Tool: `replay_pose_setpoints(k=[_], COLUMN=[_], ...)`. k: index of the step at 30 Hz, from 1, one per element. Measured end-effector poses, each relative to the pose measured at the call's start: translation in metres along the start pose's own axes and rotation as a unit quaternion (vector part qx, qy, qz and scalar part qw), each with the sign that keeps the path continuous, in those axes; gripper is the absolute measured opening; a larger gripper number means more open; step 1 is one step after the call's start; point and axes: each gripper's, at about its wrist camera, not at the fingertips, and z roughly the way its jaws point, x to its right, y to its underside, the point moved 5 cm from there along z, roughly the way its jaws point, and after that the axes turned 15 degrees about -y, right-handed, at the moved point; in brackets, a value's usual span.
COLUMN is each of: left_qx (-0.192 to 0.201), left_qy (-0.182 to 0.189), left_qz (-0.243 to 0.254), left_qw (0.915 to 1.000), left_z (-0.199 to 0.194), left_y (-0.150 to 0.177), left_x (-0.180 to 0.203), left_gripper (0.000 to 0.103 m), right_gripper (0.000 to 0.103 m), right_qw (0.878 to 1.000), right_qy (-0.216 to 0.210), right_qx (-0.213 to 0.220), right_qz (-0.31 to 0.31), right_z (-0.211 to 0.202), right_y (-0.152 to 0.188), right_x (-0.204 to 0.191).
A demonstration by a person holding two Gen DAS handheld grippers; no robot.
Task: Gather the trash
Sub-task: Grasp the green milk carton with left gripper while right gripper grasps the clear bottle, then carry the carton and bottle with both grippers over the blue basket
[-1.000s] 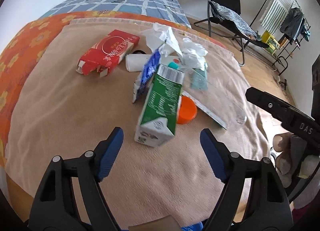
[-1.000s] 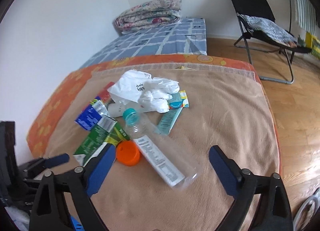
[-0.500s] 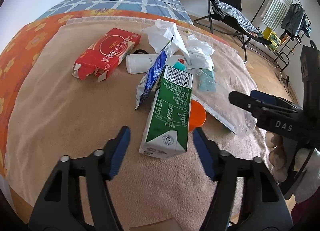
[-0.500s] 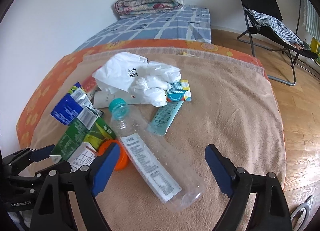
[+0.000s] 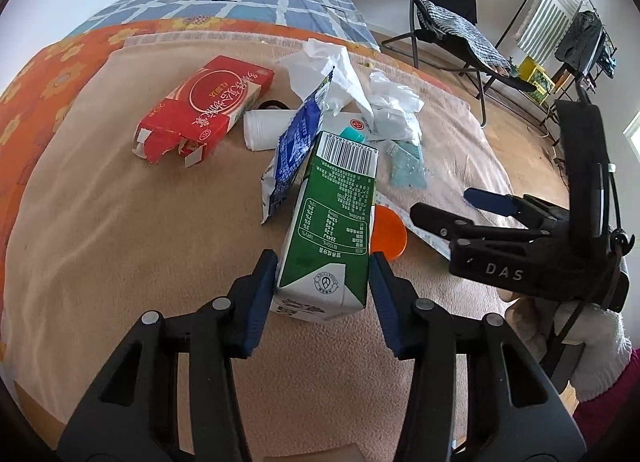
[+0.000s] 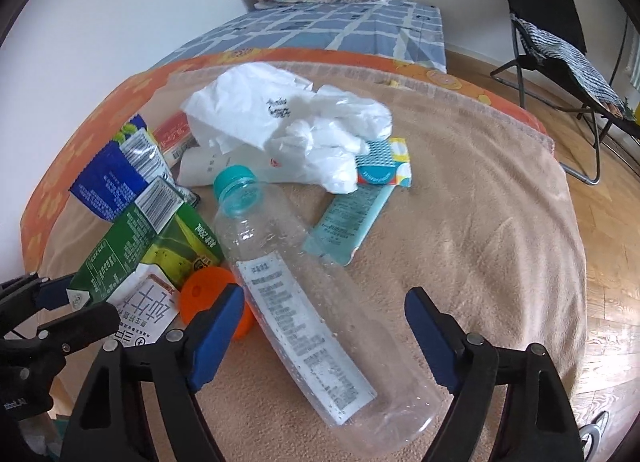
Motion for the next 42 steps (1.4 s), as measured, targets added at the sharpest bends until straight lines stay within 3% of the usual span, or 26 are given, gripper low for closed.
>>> replay_pose_setpoints(k=[20, 24, 28, 42], left_qx=[0.012, 0.006, -0.014, 0.035], left_qy=[0.012, 0.010, 0.014, 0.012], left_qz=[-0.001, 0.007, 0.003, -0.002], left_qw=[0.9999, 0.9999, 0.9998, 0.9993], left_z=[-0.022, -0.021, -0.010, -0.051], left_y=[0.005, 0.010, 0.014, 0.012], left_x=[-0.012, -0.013, -0.013, -0.038], left_gripper=[0.045, 0.045, 0.045, 0.044], right_gripper=[0.063, 0.065, 0.063, 0.057], right_qw=[0.999, 0.999, 0.997, 0.999], right_qy=[0.005, -0.004, 0.032, 0.011], right_qx=[-0.034, -0.047, -0.071, -0.027], right_qz=[-0.022, -0.009, -0.028, -0.042], right_z=[-0.008, -0.008, 0.005, -0.039], right_y=[0.027, 0.032, 0.039, 0.050], right_x=[-0.012, -0.009, -0.010, -0.029])
